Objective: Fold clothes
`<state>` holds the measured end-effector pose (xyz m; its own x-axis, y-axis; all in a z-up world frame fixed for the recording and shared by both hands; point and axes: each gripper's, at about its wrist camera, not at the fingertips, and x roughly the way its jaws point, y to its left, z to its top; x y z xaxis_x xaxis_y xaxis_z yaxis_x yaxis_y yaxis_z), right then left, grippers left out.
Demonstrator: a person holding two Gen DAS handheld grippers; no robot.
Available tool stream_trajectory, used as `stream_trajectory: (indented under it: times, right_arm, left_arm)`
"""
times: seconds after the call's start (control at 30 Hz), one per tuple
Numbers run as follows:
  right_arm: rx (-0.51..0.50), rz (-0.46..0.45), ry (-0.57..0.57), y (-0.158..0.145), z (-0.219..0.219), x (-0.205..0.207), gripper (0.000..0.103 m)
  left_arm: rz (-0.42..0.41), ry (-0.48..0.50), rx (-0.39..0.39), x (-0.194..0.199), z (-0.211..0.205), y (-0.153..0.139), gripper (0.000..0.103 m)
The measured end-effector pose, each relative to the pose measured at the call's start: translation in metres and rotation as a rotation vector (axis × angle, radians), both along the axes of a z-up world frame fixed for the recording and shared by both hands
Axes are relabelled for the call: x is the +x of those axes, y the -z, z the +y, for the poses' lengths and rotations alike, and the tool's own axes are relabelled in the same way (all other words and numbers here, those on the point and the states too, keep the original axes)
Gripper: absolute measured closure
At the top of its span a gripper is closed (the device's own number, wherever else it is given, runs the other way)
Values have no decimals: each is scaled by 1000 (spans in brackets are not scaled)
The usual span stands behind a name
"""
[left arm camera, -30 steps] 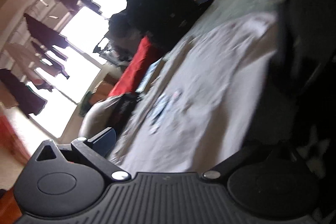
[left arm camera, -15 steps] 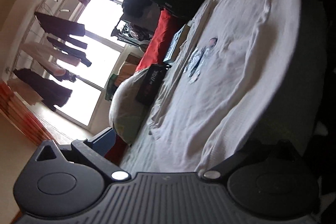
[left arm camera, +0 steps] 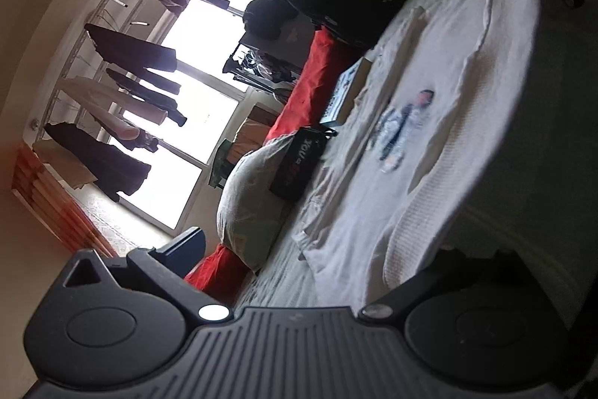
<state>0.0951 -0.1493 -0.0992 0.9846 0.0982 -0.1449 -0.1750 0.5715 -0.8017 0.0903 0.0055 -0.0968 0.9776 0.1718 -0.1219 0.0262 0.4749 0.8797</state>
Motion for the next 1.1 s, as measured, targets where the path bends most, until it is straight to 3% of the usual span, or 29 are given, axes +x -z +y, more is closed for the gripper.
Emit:
stream_trajectory:
  times: [0.57,1.1]
  right_arm:
    - [-37,-13,1,-25,9,74,0]
    - [-68,-65,16,-38,21,165,0]
  left_arm:
    - [12,-20,-54,77,16,-18,0]
    - [-10,-48,-66,174,31,-27,0]
